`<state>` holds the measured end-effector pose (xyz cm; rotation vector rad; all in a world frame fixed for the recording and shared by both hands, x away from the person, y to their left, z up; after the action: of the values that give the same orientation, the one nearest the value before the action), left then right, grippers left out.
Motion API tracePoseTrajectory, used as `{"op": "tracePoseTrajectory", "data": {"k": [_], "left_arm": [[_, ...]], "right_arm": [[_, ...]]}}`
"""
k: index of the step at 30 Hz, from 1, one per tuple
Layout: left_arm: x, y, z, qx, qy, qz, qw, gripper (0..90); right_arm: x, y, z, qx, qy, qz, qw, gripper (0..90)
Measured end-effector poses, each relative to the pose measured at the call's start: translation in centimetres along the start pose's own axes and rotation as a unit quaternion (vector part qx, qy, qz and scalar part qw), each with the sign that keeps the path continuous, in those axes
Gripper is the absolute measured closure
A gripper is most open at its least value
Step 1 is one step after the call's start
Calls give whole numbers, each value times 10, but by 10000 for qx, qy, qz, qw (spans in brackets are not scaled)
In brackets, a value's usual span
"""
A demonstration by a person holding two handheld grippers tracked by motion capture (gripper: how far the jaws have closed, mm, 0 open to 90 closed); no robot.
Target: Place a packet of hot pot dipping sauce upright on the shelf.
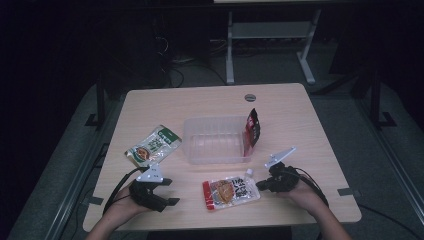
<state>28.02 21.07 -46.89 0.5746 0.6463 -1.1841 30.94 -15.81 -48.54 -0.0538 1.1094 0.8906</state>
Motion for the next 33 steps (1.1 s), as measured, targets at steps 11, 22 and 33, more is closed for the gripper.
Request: {"op": "tracePoseTrajectory", "data": {"k": [11,22,33], "left_arm": [[11,-8,39,93,-274,-136,9995,458],[38,-12,60,157,-77,-289,9994,659],[60,-15,67,298,-106,-349,9989,813]], "right_arm": [[-20,7,-9,574,-558,-98,9967,486],[-23,15,-7,959,-449,106,9943,392],[-10,15,-3,660,-397,47,9970,373]]}}
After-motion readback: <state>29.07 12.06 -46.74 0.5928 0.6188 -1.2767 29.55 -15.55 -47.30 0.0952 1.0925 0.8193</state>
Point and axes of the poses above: each handheld gripper's, and its own axes: x roughly forward along the jaws, z roughly out of its top, y roughly to its left, the point moved 4 cm from there along x, roughly forward along the jaws, and after that the axes turned 14 degrees about x, right-handed, at the moved point
